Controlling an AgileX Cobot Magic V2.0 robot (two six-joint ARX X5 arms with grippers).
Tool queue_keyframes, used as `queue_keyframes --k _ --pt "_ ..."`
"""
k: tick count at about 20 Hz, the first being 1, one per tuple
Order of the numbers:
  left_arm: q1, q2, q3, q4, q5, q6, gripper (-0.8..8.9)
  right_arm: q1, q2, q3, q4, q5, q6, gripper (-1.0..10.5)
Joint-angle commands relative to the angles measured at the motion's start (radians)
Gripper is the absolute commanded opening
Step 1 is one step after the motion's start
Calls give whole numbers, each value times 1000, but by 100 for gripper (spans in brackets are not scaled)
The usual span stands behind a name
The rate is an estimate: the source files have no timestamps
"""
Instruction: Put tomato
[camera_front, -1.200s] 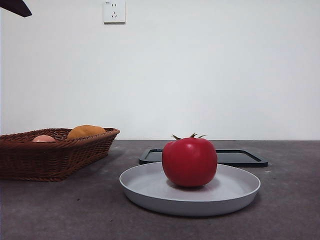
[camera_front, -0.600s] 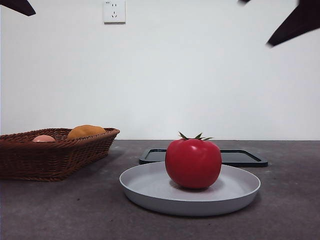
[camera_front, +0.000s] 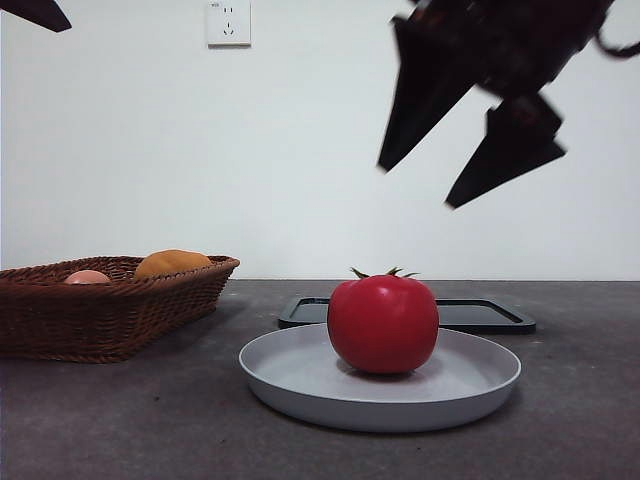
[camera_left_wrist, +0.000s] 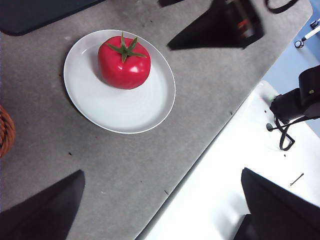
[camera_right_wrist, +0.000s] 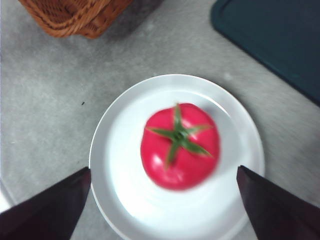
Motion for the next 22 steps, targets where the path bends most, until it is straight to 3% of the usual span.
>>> queue_keyframes --k 1,4,10,22 --pt "-5 6 21 7 5 19 500 26 59 16 45 8 8 469" --pt "-5 6 21 7 5 19 500 58 121 16 86 84 8 501" --pt "-5 6 21 7 5 19 499 76 206 16 134 126 8 505" --pt "-5 6 21 7 5 19 498 101 331 15 156 119 14 500"
